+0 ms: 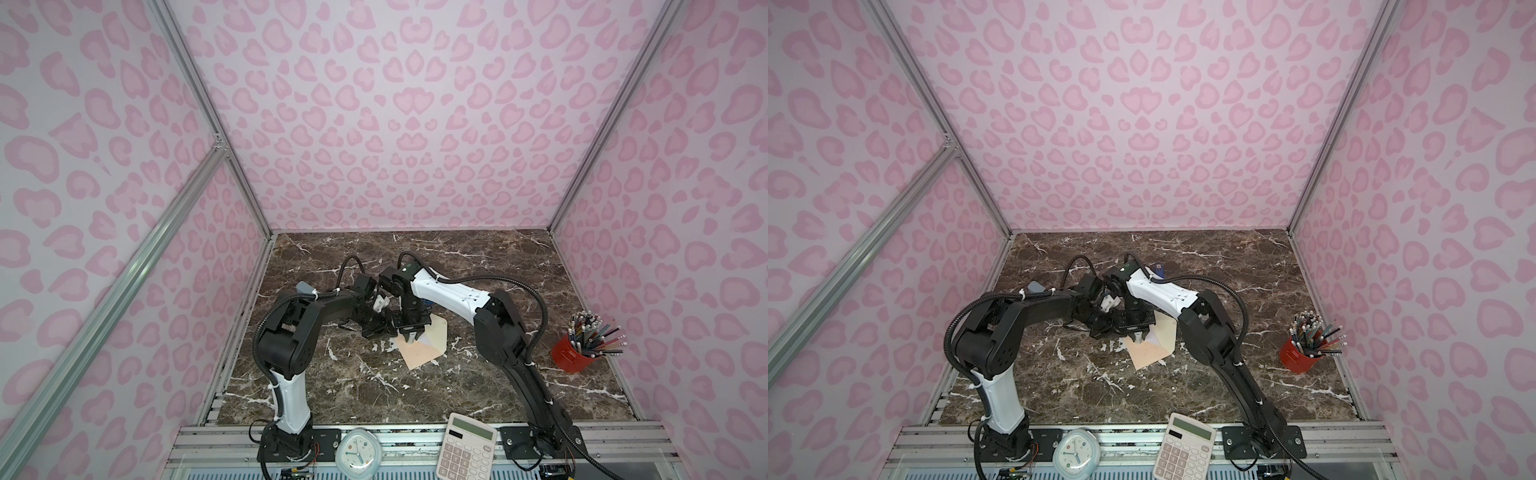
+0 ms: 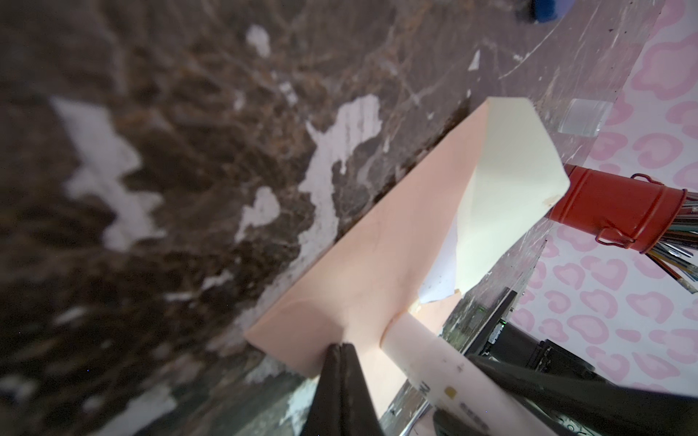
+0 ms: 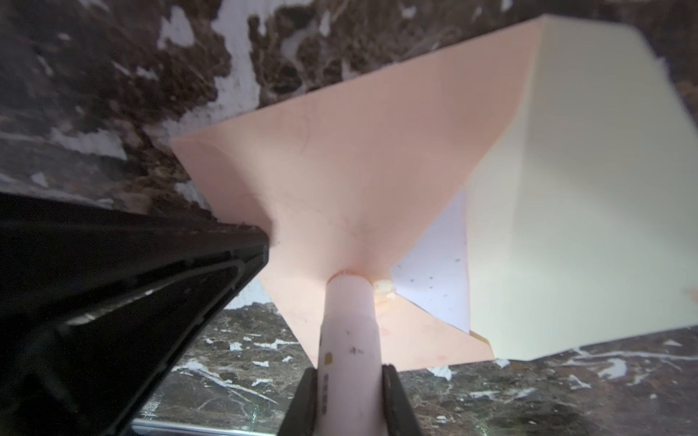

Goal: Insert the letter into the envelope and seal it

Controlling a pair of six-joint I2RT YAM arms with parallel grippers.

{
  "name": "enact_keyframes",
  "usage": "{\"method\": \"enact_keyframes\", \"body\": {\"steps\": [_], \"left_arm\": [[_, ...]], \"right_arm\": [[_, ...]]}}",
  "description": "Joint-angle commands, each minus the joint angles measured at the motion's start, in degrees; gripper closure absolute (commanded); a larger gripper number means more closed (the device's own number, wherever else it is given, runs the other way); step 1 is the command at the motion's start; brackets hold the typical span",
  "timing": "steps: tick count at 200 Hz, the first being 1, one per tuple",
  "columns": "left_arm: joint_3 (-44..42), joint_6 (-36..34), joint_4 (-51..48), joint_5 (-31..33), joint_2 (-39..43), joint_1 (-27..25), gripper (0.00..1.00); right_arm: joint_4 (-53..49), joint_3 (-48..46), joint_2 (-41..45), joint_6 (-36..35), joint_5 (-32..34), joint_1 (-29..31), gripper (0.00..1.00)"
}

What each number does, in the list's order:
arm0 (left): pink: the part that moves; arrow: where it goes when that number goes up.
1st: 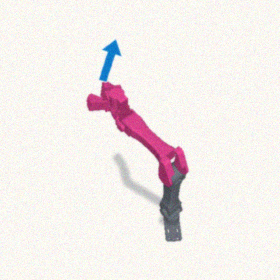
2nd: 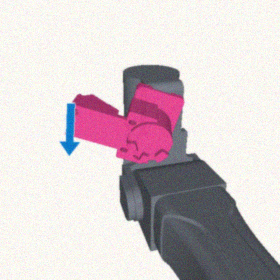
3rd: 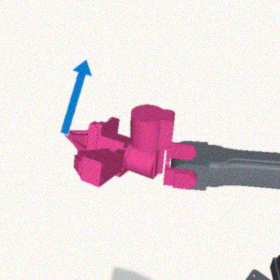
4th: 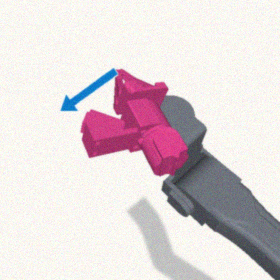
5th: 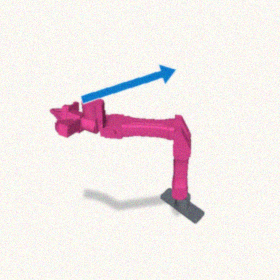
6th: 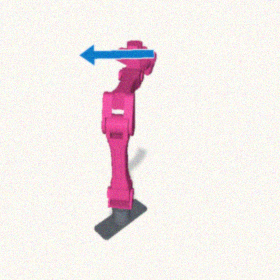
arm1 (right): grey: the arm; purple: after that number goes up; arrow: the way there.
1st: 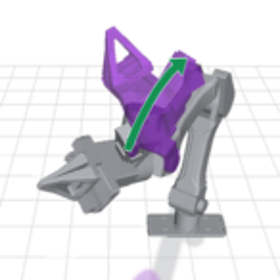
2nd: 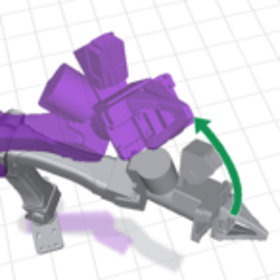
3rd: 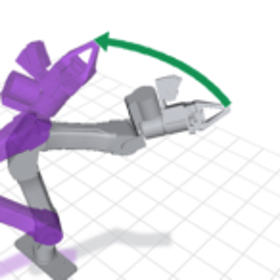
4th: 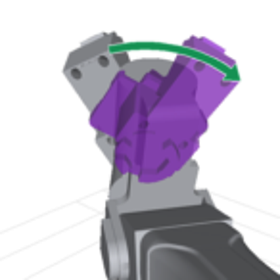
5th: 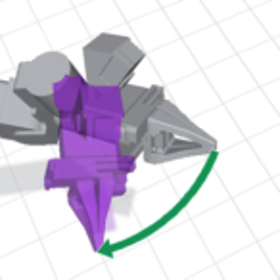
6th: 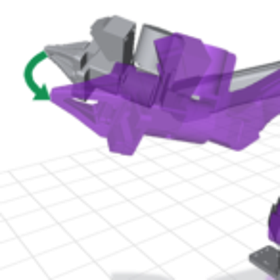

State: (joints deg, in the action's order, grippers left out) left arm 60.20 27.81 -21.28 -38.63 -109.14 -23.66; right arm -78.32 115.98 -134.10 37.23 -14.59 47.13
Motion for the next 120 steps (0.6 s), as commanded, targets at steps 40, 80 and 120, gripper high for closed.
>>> {"method": "enact_keyframes", "body": {"steps": [40, 80, 120], "left_arm": [[0.26, -0.91, -2.15, 2.02, 0.86, 0.19, 0.96], [0.18, -1.01, -2.29, 2.07, 0.95, 0.28, 0.96], [0.18, -1.01, -2.29, 2.07, 0.86, 0.24, 0.96]], "right_arm": [[-0.3, -4.18, -1.84, -0.14, 4.31, -0.77, 1.0], [-0.28, -4.1, -2.59, -0.19, 5.27, -1.52, 1.0], [-0.32, -4.37, -2.97, -0.44, 6.13, -2.05, 1.0]]}}
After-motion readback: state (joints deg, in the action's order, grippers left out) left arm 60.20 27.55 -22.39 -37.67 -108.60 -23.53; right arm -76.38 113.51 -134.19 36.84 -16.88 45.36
